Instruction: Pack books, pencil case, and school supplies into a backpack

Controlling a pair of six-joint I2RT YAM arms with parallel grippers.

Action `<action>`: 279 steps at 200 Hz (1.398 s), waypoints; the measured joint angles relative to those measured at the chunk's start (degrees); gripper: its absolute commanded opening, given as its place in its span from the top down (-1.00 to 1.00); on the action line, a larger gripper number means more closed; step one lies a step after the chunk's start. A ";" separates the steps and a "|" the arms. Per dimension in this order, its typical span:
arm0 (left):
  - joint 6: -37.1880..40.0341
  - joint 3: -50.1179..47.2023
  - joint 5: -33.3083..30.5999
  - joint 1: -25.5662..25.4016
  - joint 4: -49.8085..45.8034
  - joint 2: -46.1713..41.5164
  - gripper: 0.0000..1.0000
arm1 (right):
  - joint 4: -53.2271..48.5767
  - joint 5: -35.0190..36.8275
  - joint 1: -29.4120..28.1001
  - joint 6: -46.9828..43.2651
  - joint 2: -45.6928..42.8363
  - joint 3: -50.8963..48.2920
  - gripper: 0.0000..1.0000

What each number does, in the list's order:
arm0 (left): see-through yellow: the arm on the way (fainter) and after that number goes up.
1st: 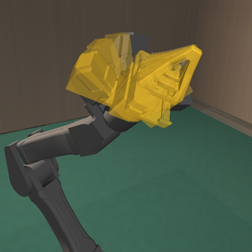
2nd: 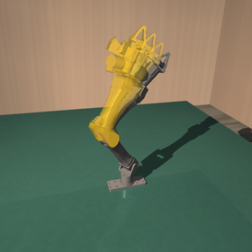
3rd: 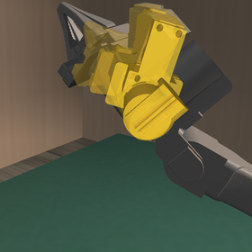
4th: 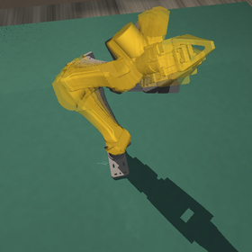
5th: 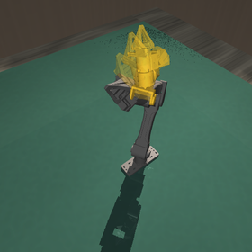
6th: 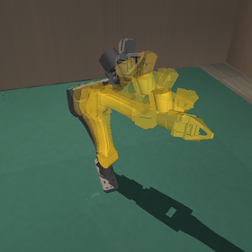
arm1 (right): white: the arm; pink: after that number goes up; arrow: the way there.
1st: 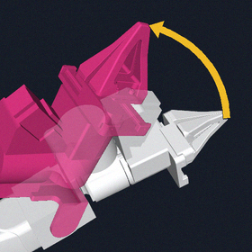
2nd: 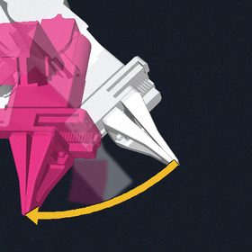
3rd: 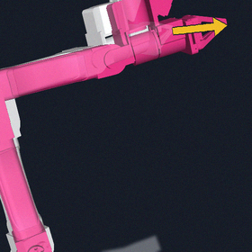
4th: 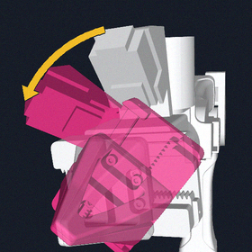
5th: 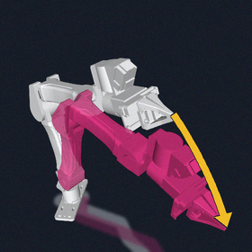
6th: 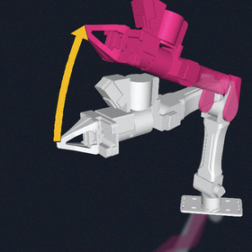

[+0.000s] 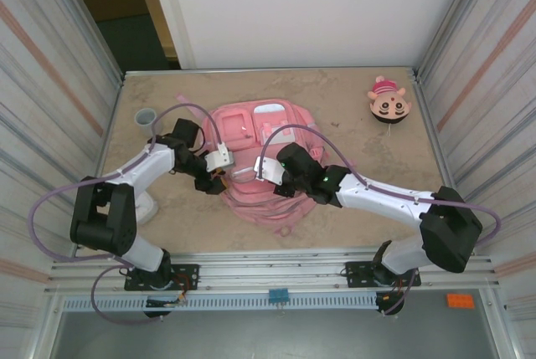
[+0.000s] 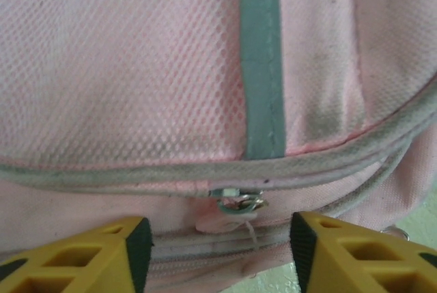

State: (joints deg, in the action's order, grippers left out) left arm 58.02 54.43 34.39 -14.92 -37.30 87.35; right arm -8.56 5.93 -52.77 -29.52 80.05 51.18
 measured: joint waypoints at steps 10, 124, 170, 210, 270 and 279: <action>0.35 0.00 0.74 -0.26 -0.22 0.00 0.11 | 0.17 -0.02 0.04 0.39 0.00 0.00 0.96; -1.49 -2.19 4.59 -0.59 -0.35 -3.21 0.53 | 1.27 -0.44 0.31 1.01 -0.13 -0.98 1.00; -4.85 -3.28 4.04 -0.59 1.11 -4.72 0.91 | 1.70 -0.61 0.31 1.11 -0.35 -1.11 1.00; -8.02 -3.85 4.39 -0.59 1.60 -5.75 1.00 | 2.38 -0.59 0.39 2.69 -0.35 -1.22 1.00; -18.60 -6.69 7.19 -0.83 3.82 -10.97 1.00 | 3.48 -0.61 0.42 5.20 -0.35 -1.60 1.00; -21.05 -6.91 7.10 -1.11 4.37 -11.93 1.00 | 3.54 -0.57 0.44 5.46 -0.35 -1.60 1.00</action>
State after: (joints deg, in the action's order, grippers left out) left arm 36.97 47.53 41.50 -16.03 -32.93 75.42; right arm -5.02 5.37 -52.34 -24.05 79.70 49.58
